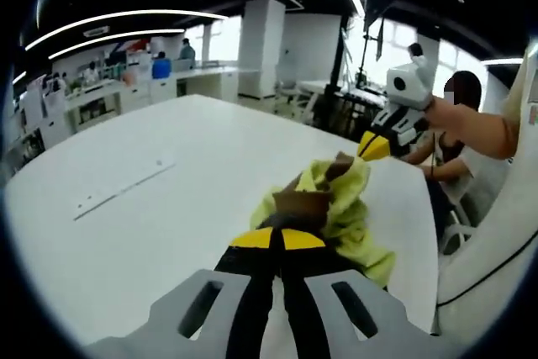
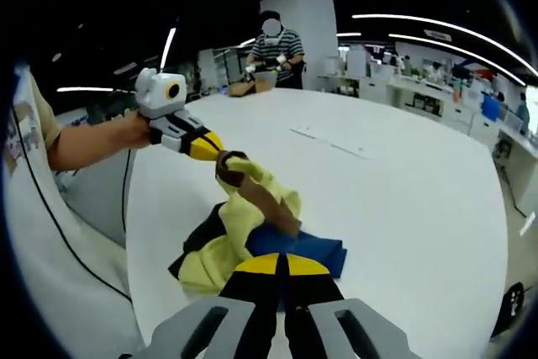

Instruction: Fold the garment on the visible template until the final outline fits inside the template.

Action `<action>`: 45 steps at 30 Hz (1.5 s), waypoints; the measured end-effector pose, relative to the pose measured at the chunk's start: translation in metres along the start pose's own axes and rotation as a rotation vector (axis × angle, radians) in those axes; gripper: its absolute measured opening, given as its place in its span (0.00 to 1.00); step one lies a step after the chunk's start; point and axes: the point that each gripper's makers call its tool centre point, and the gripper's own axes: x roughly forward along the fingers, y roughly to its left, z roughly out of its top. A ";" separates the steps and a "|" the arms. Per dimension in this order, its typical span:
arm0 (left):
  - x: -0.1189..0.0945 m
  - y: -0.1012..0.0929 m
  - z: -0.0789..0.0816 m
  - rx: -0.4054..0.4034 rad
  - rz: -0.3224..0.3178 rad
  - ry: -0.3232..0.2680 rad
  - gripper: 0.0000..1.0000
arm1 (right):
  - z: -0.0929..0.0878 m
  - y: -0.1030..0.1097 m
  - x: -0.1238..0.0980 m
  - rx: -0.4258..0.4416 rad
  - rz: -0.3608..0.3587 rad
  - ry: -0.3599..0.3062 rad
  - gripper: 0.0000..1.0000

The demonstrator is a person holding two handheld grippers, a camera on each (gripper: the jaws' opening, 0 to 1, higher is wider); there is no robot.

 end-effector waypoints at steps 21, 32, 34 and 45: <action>-0.060 0.003 0.035 0.003 0.111 -0.126 0.00 | 0.054 0.005 -0.032 -0.060 -0.068 -0.146 0.00; -0.079 0.016 0.073 0.063 0.197 -0.193 0.00 | 0.102 -0.003 -0.046 -0.083 -0.104 -0.265 0.00; -0.074 0.022 0.075 0.057 0.209 -0.191 0.00 | 0.103 -0.009 -0.041 -0.081 -0.115 -0.261 0.00; -0.044 0.058 0.080 0.046 0.243 -0.146 0.00 | 0.110 -0.046 -0.017 -0.075 -0.175 -0.233 0.00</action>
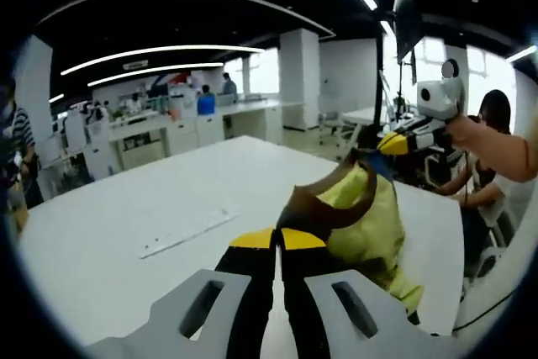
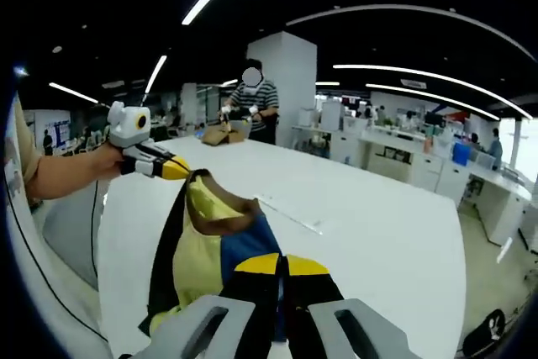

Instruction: Fold the garment on the visible template until the final outline fits inside the template.

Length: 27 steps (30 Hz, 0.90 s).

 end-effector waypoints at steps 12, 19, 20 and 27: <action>0.040 0.036 -0.013 -0.045 0.032 0.048 0.00 | -0.011 -0.039 0.043 0.022 -0.033 0.040 0.00; 0.064 0.053 -0.030 -0.068 0.044 0.097 0.00 | -0.023 -0.056 0.067 0.028 -0.045 0.078 0.00; 0.067 0.055 -0.033 -0.074 0.046 0.105 0.00 | -0.025 -0.058 0.069 0.031 -0.046 0.083 0.00; 0.088 0.067 -0.055 -0.102 0.054 0.155 0.00 | -0.046 -0.071 0.092 0.043 -0.052 0.132 0.00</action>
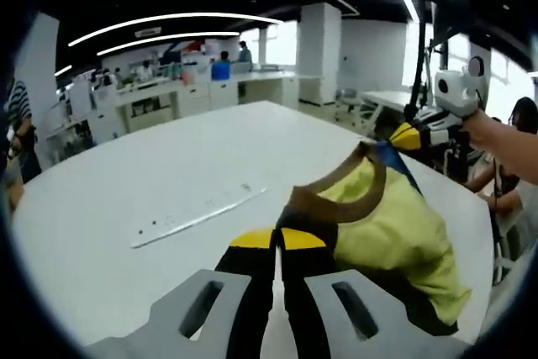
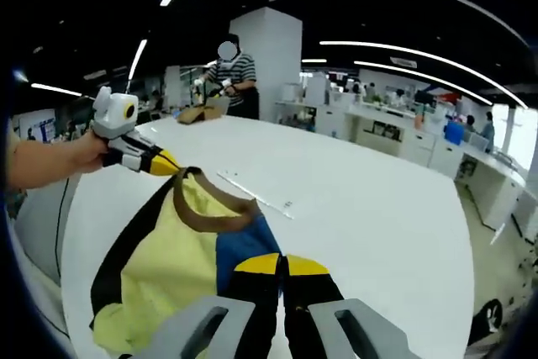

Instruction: Fold the garment on the visible template until the final outline fits inside the template.

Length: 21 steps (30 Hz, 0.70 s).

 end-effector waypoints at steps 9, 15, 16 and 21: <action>0.030 0.011 -0.027 -0.028 0.007 0.072 0.00 | -0.035 -0.012 0.032 0.022 -0.009 0.081 0.00; 0.046 0.014 -0.047 -0.048 0.013 0.120 0.00 | -0.055 -0.017 0.049 0.038 -0.010 0.125 0.00; 0.048 0.014 -0.049 -0.051 0.014 0.121 0.00 | -0.059 -0.018 0.051 0.042 -0.012 0.134 0.00; 0.056 0.014 -0.059 -0.057 0.016 0.151 0.00 | -0.072 -0.020 0.060 0.048 -0.014 0.170 0.00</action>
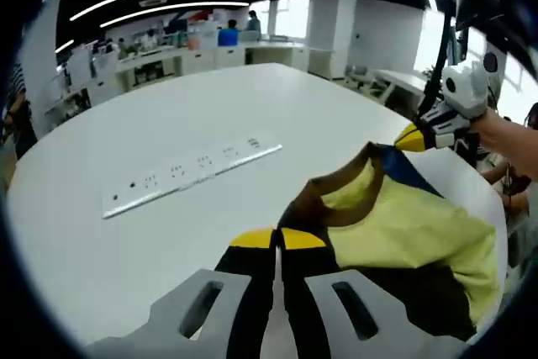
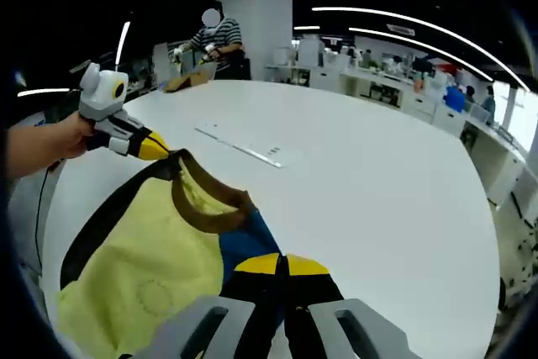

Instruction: Fold the garment on the visible template until the final outline fits inside the template.

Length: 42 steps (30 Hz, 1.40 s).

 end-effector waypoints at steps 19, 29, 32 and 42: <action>0.018 0.006 -0.026 -0.041 0.020 0.085 0.00 | -0.020 0.000 0.019 -0.013 -0.016 0.062 0.00; -0.002 0.010 -0.009 -0.116 0.021 0.000 0.07 | -0.005 -0.002 -0.003 0.064 -0.020 -0.033 0.05; -0.014 0.000 -0.003 -0.125 0.001 -0.030 0.08 | -0.002 0.000 -0.014 0.083 -0.019 -0.060 0.04; -0.050 -0.016 -0.002 -0.143 -0.025 -0.079 0.08 | 0.009 0.017 -0.050 0.122 -0.009 -0.126 0.07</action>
